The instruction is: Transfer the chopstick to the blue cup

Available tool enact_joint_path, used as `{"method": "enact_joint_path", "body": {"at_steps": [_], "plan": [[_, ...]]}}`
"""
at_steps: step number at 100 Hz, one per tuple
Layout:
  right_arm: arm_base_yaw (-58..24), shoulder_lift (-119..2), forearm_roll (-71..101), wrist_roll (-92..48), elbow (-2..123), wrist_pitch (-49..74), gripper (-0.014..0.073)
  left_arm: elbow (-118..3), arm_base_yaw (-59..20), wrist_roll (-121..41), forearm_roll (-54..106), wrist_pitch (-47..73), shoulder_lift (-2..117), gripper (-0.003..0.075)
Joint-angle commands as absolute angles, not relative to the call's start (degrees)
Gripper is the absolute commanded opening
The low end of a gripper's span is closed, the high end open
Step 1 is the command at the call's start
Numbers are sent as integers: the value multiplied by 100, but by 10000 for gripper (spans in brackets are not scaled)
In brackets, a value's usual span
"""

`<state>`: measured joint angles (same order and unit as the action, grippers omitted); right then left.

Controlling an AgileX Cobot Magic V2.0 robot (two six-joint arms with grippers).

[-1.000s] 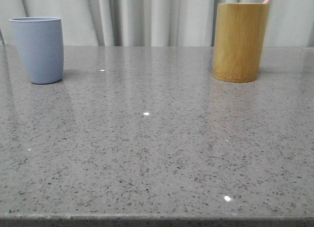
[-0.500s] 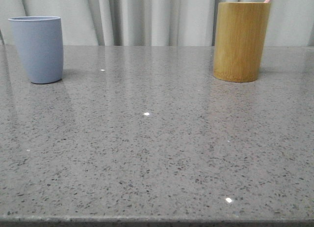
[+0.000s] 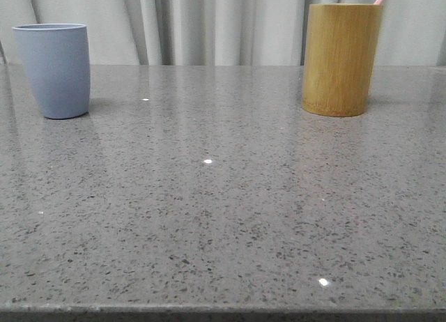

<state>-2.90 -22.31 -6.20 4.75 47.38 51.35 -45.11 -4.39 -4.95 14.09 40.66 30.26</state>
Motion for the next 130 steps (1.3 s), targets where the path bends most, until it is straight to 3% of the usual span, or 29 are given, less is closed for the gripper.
{"method": "enact_joint_path", "body": {"at_steps": [1,19,68,75,82,99,104,109,130], "plan": [[-274,-2677,-737,488,5237,5416,-122,-5155,-423,-472,1557,4562,3553,-19],[-274,-3003,-732,488,5273,5360,-122,-5455,-423,-472,1608,5194,4133,-19],[-274,-3058,-728,488,5273,5291,-100,-5455,-423,-528,1608,5112,4426,-2],[-274,-3058,-710,488,5273,5279,-36,-5455,-423,-539,1608,5099,4426,60],[-274,-3058,-623,488,5273,5273,71,-5455,-423,-539,1608,5099,4426,180],[-274,-3058,-471,488,5273,5254,447,-5455,-423,-539,1608,5087,4426,632],[-274,-3058,-471,488,5273,5226,545,-5455,-423,-539,1608,5087,4426,715],[-274,-3058,-471,488,5273,5187,612,-5455,-423,-539,1608,5087,4426,711],[-274,-3058,-471,488,5273,5145,580,-5481,-423,-539,1773,4745,4426,638]]}}
